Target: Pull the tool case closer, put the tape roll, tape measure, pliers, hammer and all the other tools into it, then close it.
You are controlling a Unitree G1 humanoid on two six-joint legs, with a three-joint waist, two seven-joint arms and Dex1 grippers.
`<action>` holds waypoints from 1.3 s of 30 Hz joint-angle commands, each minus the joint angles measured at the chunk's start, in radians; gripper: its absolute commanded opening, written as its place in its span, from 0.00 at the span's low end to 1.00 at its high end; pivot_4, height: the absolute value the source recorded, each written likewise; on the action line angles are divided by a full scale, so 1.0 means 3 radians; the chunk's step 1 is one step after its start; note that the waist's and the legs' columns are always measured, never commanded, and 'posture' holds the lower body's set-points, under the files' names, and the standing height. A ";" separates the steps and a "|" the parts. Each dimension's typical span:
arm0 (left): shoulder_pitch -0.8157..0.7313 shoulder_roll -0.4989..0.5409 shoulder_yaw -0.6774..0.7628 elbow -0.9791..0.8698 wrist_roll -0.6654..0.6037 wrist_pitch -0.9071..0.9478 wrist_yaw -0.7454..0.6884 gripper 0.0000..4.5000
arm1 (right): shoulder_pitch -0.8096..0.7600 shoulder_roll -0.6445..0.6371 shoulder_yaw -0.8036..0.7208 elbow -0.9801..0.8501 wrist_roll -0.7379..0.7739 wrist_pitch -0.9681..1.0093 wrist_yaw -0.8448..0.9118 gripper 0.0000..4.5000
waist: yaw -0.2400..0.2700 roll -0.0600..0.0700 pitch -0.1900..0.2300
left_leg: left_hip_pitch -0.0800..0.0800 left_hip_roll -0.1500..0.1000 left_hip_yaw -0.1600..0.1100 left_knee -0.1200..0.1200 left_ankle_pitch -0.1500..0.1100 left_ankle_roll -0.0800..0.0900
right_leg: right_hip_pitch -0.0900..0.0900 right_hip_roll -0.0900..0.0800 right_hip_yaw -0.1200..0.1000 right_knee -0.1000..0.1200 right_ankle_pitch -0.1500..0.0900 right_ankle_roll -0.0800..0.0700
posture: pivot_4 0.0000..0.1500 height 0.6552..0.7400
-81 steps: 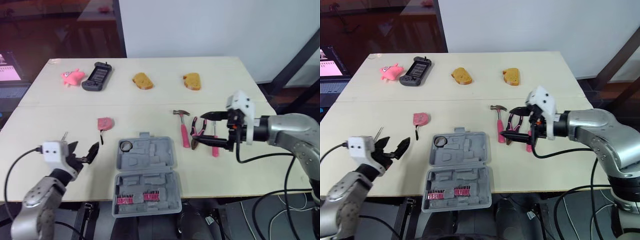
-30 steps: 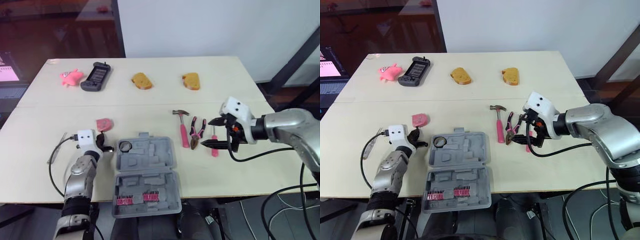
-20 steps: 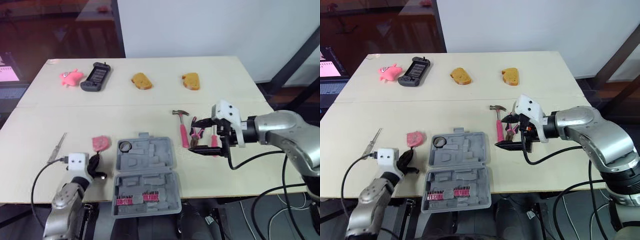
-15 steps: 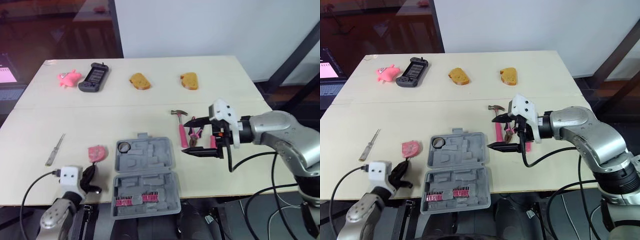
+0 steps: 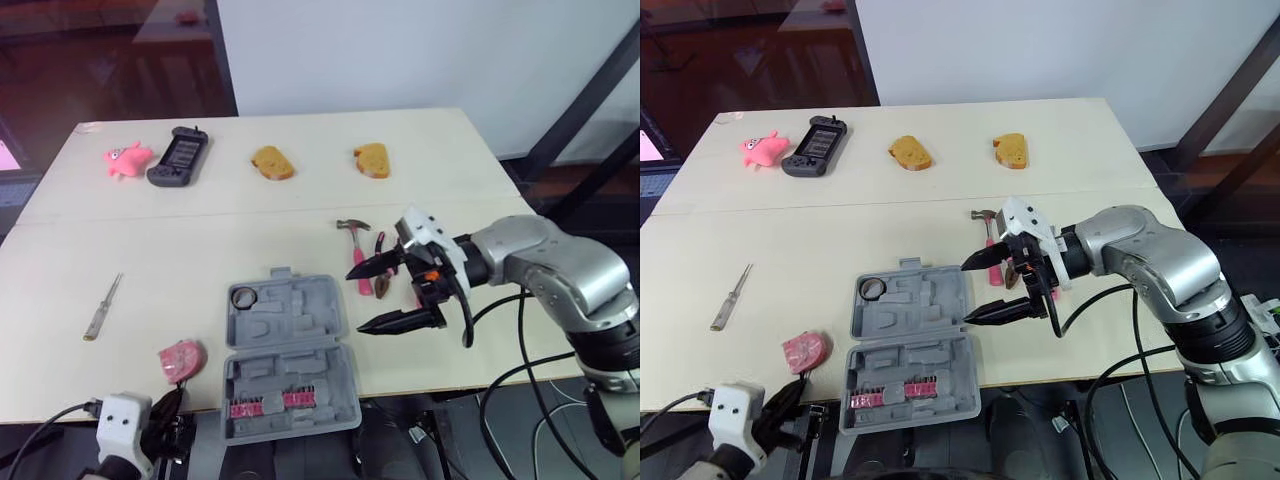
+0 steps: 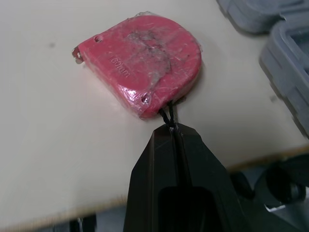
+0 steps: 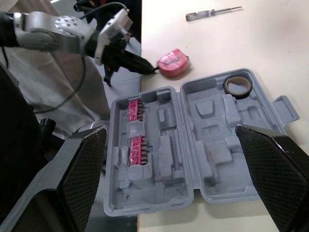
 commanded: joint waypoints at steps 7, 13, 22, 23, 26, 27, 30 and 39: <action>0.0148 0.0033 0.0040 -0.0086 0.0046 0.0035 0.0003 0.00 | -0.0035 0.0074 0.0006 0.0028 -0.0102 -0.0113 0.0057 1.00 | -0.0003 -0.0002 0.0000 | -0.0001 0.0000 0.0004 0.0001 -0.0003 -0.0003 | -0.0007 0.0000 0.0005 0.0000 0.0001 -0.0002 | 1.00 0.81; 0.0185 0.0090 0.0286 -0.0113 -0.0310 -0.0084 -0.0275 0.28 | -0.0028 0.0081 -0.0007 0.0024 -0.0138 -0.0117 0.0080 1.00 | -0.0002 -0.0008 0.0002 | -0.0003 0.0000 0.0004 0.0000 -0.0003 -0.0003 | -0.0010 0.0000 0.0005 0.0001 0.0002 -0.0002 | 1.00 0.81; 0.0127 0.0758 0.0766 0.0212 -0.0702 -0.0626 -0.1545 0.99 | -0.0005 -0.0013 -0.0078 -0.0072 -0.0094 -0.0086 0.0129 1.00 | 0.0012 -0.0014 0.0004 | -0.0006 0.0001 0.0006 0.0000 -0.0003 -0.0004 | -0.0017 -0.0001 0.0004 0.0000 0.0003 -0.0005 | 1.00 0.81; 0.0072 0.0846 0.0770 0.0256 -0.0670 -0.0679 -0.1634 0.99 | -0.0008 -0.0010 -0.0082 -0.0081 -0.0089 -0.0082 0.0124 1.00 | 0.0013 -0.0015 0.0004 | -0.0006 0.0000 0.0006 0.0000 -0.0003 -0.0004 | -0.0016 -0.0001 0.0004 0.0001 0.0004 -0.0006 | 1.00 0.81; -0.0105 0.1101 0.0689 0.0419 -0.0570 -0.0816 -0.1929 0.99 | -0.0006 -0.0015 -0.0092 -0.0116 -0.0043 -0.0080 0.0165 1.00 | 0.0006 -0.0015 0.0004 | -0.0007 0.0000 0.0009 0.0000 -0.0003 -0.0004 | -0.0014 -0.0003 0.0005 -0.0001 0.0005 -0.0007 | 1.00 0.81; -0.0229 0.1232 0.0641 0.0516 -0.0543 -0.0834 -0.2061 0.99 | -0.0004 -0.0018 -0.0102 -0.0157 -0.0022 -0.0077 0.0168 1.00 | 0.0005 -0.0015 0.0004 | -0.0008 0.0001 0.0011 0.0000 -0.0003 -0.0004 | -0.0016 -0.0003 0.0006 -0.0001 0.0005 -0.0007 | 1.00 0.81; -0.0696 0.1555 0.0521 0.0910 -0.0485 -0.0849 -0.2365 0.99 | 0.0007 0.0002 -0.0157 -0.0244 0.0024 -0.0027 0.0071 1.00 | 0.0013 -0.0014 0.0004 | -0.0010 0.0003 0.0011 -0.0005 -0.0003 -0.0004 | -0.0017 0.0001 0.0005 0.0004 0.0005 -0.0007 | 1.00 0.81; -0.1693 0.1744 0.0031 0.1780 -0.0139 -0.1050 -0.2680 0.99 | 0.0243 -0.0069 -0.0284 -0.0458 0.0012 0.0019 -0.0189 1.00 | 0.0012 -0.0014 0.0003 | -0.0014 0.0006 0.0011 -0.0008 -0.0003 -0.0003 | -0.0016 0.0006 0.0005 0.0012 0.0006 -0.0004 | 1.00 0.81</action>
